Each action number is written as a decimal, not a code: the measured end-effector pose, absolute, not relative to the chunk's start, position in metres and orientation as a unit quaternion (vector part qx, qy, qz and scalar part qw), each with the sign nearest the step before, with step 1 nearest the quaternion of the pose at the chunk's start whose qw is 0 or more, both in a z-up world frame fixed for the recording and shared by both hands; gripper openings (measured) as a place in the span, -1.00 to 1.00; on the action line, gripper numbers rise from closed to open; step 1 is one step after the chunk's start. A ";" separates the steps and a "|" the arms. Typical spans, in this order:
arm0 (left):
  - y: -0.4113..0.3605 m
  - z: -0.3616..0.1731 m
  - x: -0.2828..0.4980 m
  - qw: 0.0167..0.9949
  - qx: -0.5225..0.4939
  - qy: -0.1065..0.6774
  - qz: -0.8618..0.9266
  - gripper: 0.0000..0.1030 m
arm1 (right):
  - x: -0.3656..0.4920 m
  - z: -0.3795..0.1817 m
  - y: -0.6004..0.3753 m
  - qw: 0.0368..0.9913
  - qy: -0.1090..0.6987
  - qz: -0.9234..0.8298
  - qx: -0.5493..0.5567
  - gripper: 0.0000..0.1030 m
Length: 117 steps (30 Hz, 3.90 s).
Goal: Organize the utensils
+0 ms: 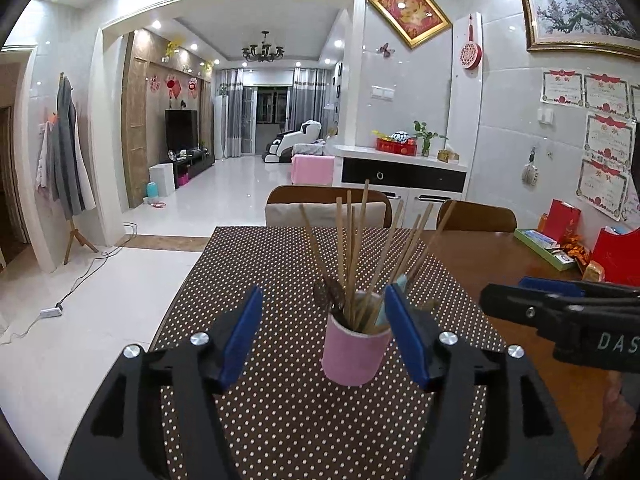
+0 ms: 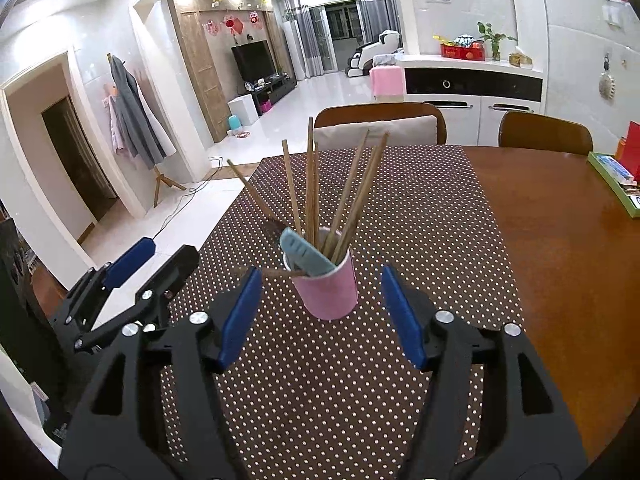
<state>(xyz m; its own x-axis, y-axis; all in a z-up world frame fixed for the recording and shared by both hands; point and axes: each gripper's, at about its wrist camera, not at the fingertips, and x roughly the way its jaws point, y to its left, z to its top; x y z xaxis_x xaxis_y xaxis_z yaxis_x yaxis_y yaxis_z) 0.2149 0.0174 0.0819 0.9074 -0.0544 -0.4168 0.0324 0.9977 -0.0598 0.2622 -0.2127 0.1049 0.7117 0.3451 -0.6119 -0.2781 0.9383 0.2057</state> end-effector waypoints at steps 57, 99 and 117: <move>-0.010 -0.010 0.112 0.997 -0.015 0.076 -0.007 0.59 | 0.162 -0.016 -0.239 0.983 0.132 0.124 0.024 0.37; -0.008 -0.016 0.112 0.997 -0.009 0.081 -0.005 0.68 | 0.162 -0.026 -0.235 0.982 0.143 0.123 0.025 0.40; -0.007 -0.019 0.113 0.996 -0.010 0.085 -0.006 0.68 | 0.163 -0.028 -0.234 0.981 0.147 0.122 0.026 0.40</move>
<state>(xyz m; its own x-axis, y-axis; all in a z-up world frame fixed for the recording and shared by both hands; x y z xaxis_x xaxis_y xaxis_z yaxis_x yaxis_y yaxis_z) 0.1130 -0.0070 -0.0185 0.9856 -0.0129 -0.1687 0.0096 0.9997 -0.0205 0.1627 -0.2338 -0.0278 0.9269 0.2475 -0.2822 -0.2320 0.9687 0.0879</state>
